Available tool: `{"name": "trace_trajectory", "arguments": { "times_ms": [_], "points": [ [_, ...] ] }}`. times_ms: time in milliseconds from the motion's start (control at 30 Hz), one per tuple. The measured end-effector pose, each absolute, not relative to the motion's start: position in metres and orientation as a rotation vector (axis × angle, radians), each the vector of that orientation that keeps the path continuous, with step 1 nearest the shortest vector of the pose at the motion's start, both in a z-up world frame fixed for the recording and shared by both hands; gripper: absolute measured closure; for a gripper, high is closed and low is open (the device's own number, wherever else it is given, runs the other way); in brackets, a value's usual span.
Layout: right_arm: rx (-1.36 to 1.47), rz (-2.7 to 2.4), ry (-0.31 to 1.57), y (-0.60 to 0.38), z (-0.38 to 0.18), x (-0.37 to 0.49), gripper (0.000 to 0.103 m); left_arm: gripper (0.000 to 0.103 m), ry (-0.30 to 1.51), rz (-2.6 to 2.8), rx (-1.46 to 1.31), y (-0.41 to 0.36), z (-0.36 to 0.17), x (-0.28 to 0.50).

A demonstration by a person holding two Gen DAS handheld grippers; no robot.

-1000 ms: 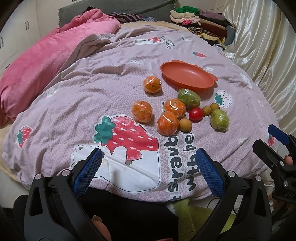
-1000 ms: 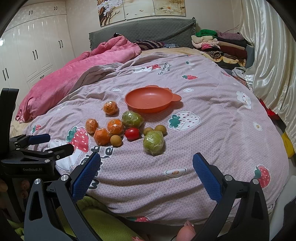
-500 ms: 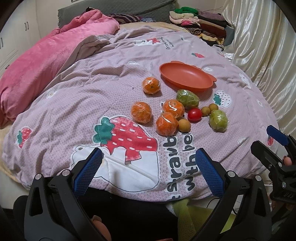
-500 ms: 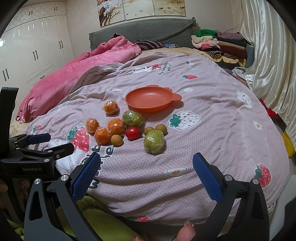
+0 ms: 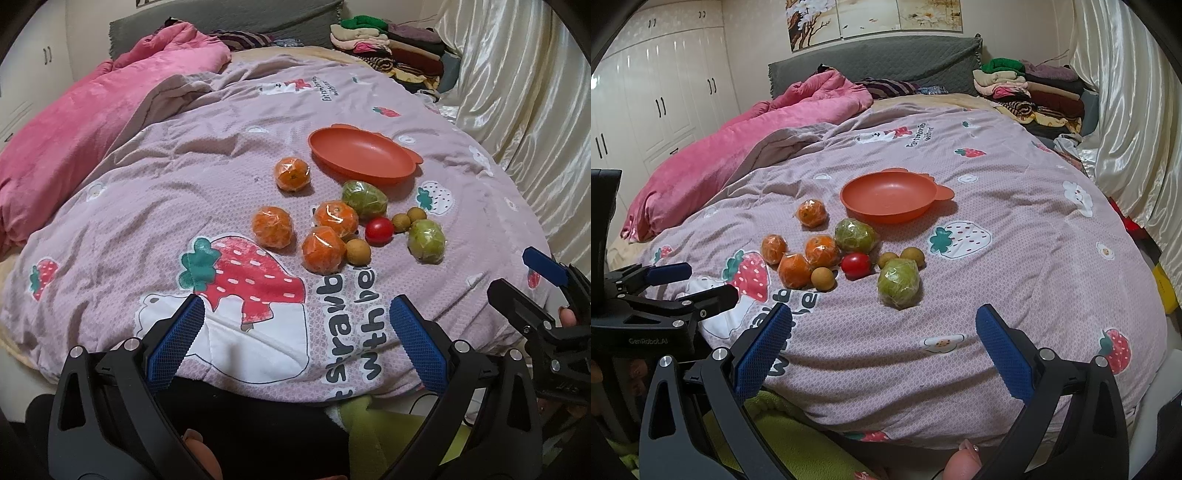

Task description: Organize fruits

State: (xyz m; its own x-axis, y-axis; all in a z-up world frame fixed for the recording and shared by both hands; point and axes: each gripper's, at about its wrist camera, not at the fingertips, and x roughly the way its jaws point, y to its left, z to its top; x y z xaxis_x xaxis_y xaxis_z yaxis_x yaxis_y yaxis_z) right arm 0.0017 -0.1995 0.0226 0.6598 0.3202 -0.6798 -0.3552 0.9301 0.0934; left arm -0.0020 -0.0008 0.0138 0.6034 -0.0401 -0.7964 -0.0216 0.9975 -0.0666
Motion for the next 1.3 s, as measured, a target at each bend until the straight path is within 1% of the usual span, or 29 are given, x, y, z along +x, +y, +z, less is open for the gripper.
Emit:
{"name": "trace_trajectory", "arguments": {
  "times_ms": [733,1200,1267,1300],
  "points": [
    [-0.048,0.380,0.763,-0.200,0.022,0.003,0.004,0.008,0.925,-0.032,-0.073,-0.005,0.010,-0.002],
    [-0.076,0.364,0.823,-0.208,0.000,0.037,0.004,0.008,0.987,-0.127,-0.081,-0.008,-0.007,0.027],
    [-0.079,0.371,0.832,-0.208,-0.004,0.041,0.004,0.009,0.997,-0.137,-0.096,-0.006,-0.010,0.034],
    [-0.080,0.373,0.836,-0.208,-0.006,0.043,0.004,0.012,1.003,-0.140,-0.105,-0.005,-0.012,0.037]
  ]
}}
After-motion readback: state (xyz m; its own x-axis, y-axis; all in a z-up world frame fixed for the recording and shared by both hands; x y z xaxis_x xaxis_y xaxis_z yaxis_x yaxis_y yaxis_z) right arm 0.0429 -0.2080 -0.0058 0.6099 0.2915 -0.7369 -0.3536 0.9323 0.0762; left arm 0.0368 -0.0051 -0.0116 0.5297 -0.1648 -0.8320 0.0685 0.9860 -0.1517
